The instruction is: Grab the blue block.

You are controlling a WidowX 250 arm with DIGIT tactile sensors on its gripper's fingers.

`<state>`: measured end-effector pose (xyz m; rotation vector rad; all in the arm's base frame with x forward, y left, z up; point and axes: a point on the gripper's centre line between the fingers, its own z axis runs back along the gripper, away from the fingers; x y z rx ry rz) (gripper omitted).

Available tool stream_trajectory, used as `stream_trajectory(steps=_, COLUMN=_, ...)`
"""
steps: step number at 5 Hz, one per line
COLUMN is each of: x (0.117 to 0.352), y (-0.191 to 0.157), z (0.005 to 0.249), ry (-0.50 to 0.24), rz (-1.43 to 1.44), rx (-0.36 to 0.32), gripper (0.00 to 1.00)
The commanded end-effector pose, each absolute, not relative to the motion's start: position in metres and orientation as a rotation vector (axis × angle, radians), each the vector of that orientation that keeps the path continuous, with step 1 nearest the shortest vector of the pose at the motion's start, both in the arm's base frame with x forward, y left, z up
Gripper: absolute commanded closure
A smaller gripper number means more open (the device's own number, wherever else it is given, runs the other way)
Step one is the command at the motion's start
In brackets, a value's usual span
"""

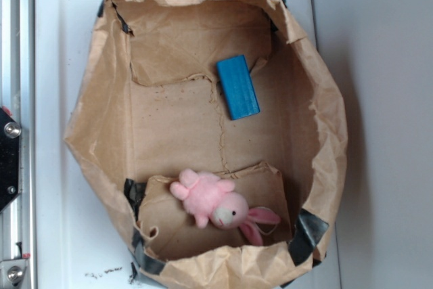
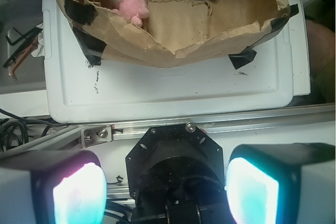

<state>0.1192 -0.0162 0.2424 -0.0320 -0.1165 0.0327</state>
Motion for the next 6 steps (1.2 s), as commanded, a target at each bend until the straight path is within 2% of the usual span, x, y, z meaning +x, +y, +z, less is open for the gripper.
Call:
stream_trajectory(steps=1, x=0.119, y=-0.016, z=0.242, ry=-0.116, rz=0.033, rx=-0.032, gripper=0.0)
stream_trajectory(steps=2, x=0.169, y=-0.005, z=0.236, ry=-0.137, rz=0.107, rx=-0.016, gripper=0.0)
stream_trajectory(steps=3, x=0.217, y=0.006, z=0.225, ry=-0.168, rz=0.238, rx=0.07, gripper=0.0)
stream_trajectory(steps=4, x=0.254, y=0.02, z=0.214, ry=-0.259, rz=0.467, rx=-0.053, gripper=0.0)
stream_trajectory(steps=5, x=0.28, y=0.026, z=0.195, ry=-0.311, rz=0.721, rx=-0.104, gripper=0.0)
stream_trajectory(steps=6, x=0.29, y=0.037, z=0.177, ry=-0.398, rz=0.967, rx=-0.098, gripper=0.0)
